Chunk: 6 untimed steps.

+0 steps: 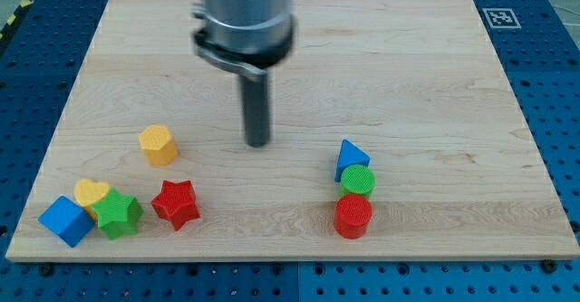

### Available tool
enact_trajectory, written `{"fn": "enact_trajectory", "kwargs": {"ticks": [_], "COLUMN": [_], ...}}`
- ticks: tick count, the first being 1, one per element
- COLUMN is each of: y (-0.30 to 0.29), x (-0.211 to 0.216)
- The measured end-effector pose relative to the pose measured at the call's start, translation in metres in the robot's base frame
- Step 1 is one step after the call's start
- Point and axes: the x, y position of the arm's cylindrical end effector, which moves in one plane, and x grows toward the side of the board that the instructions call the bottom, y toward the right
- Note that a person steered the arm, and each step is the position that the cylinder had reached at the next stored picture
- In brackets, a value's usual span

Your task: Locate the yellow hexagon at the top right side of the red star

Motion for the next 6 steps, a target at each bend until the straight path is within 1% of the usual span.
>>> {"fn": "enact_trajectory", "kwargs": {"ticks": [1,2,3,4,5,6], "y": [-0.06,-0.115,-0.133,-0.125,-0.096,-0.068], "x": [-0.009,-0.009,-0.004,0.016,0.025,0.025]}}
